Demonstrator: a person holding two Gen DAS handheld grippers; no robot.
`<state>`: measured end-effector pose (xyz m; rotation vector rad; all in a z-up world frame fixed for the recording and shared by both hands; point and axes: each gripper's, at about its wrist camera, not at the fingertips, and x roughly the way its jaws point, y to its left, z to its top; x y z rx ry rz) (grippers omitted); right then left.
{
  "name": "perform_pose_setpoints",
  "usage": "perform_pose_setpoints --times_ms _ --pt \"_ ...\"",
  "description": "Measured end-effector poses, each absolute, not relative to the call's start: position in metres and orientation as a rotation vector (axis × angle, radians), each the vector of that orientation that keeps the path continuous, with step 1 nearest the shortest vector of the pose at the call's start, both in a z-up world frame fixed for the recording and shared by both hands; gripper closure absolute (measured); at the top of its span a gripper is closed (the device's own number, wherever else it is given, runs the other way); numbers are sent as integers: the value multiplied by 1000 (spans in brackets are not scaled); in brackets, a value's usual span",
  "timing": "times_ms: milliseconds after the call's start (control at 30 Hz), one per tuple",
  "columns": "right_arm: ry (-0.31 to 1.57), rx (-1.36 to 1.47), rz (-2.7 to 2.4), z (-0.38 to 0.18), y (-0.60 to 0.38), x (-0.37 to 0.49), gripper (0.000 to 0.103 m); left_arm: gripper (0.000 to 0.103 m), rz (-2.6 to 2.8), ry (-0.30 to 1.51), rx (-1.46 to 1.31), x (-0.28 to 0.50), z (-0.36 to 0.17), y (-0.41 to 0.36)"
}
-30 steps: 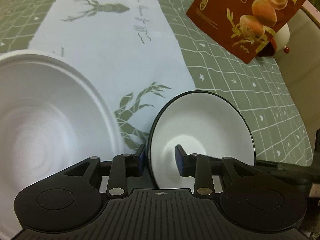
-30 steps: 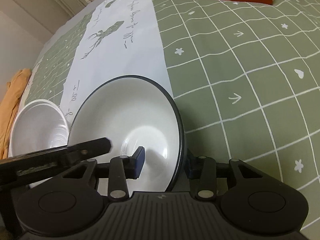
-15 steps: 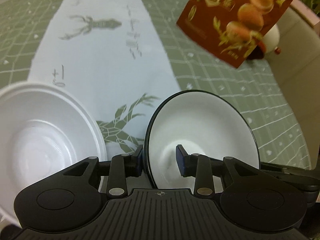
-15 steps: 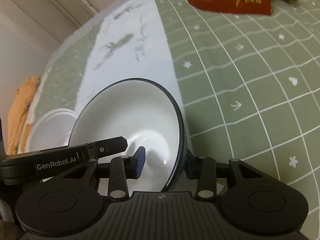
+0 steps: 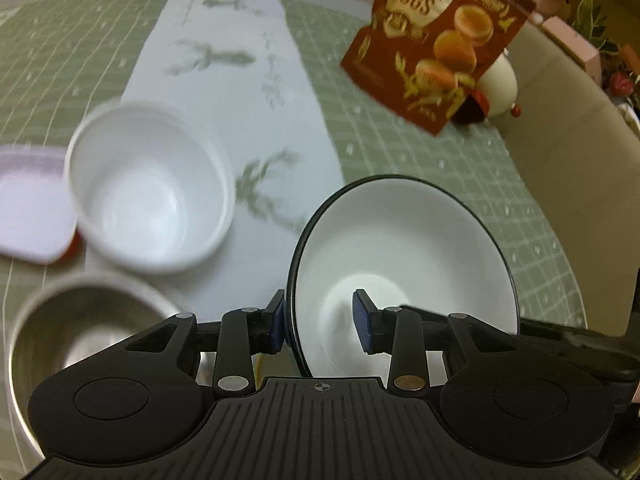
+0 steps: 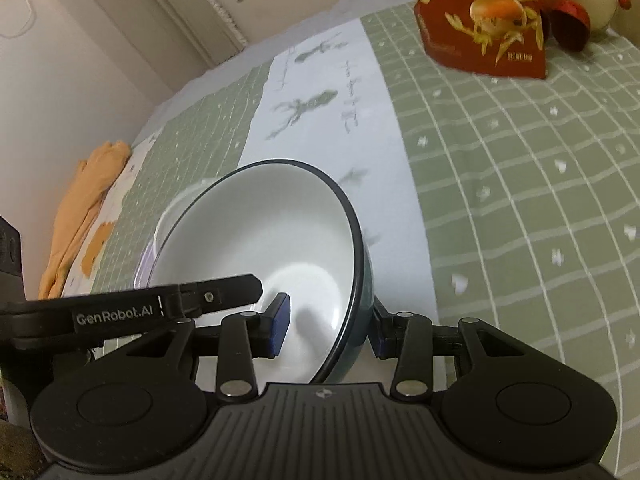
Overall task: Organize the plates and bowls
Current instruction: 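Lower the blue bowl into the yellow-rimmed bowl with the left tool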
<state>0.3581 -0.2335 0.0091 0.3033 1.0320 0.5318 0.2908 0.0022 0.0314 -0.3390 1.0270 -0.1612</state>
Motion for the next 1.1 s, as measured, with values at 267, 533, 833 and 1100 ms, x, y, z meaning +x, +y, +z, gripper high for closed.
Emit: perform_pose_setpoints --times_ms 267,533,833,1100 --pt "1109 248 522 -17 -232 322 60 66 -169 1125 -341 255 0 -2" --pt "1140 239 510 -36 -230 311 59 67 -168 1145 -361 249 -15 2" --pt "1148 264 498 -48 -233 318 60 73 -172 1143 -402 251 -13 8" --pt "1137 246 499 -47 -232 320 60 77 -168 1148 -385 251 -10 9"
